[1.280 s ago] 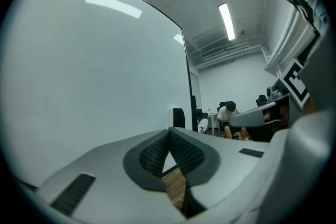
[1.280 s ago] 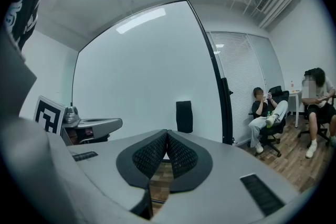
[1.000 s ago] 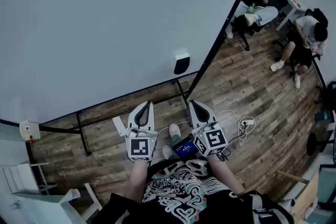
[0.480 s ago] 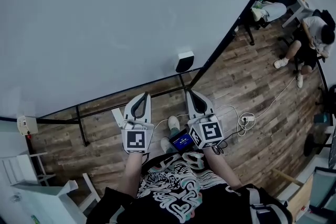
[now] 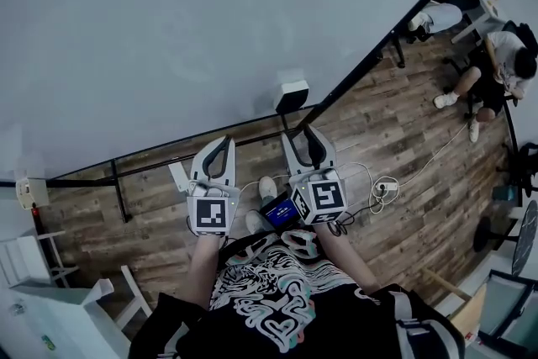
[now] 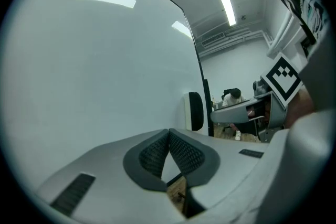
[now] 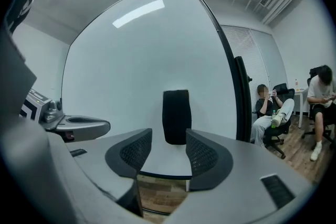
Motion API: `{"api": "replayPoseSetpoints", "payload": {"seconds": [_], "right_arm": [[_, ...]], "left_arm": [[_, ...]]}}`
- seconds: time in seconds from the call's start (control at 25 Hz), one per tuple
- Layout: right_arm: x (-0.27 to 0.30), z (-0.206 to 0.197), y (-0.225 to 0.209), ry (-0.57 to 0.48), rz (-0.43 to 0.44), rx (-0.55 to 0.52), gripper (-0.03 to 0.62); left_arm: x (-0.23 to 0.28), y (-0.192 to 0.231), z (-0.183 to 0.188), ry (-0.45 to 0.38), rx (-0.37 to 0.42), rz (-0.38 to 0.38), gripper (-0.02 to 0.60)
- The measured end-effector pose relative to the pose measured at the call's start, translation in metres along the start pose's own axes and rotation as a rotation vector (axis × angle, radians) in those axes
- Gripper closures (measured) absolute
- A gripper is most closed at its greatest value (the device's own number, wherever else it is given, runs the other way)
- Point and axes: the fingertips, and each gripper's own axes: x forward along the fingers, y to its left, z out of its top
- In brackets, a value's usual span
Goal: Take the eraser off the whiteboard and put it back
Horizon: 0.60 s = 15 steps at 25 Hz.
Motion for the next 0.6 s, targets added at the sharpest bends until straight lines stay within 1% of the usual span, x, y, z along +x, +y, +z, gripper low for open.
{"api": "replayPoseSetpoints", "payload": {"seconds": [0.04, 0.12, 0.24, 0.4, 0.52, 0.6], "right_arm": [[0.004, -0.002, -0.003, 0.006, -0.007, 0.007, 0.401], [0.010, -0.003, -0.006, 0.012, -0.020, 0.023, 0.367], [0.022, -0.002, -0.008, 0.009, -0.028, 0.030, 0.331], [0.034, -0.003, -0.008, 0.014, -0.026, 0.031, 0.322], [0.036, 0.002, -0.016, -0.006, -0.073, 0.017, 0.321], [0.037, 0.005, -0.020, -0.016, -0.086, 0.011, 0.321]], "left_arm": [[0.002, 0.000, 0.000, 0.007, 0.000, -0.001, 0.552], [0.004, 0.001, -0.001, 0.008, -0.001, -0.001, 0.552], [0.007, 0.006, -0.001, 0.001, -0.003, 0.007, 0.552], [0.011, 0.010, -0.002, -0.005, 0.001, 0.018, 0.554], [0.013, 0.013, -0.001, -0.016, -0.003, 0.032, 0.554], [0.013, 0.016, -0.002, -0.010, -0.013, 0.040, 0.554]]}}
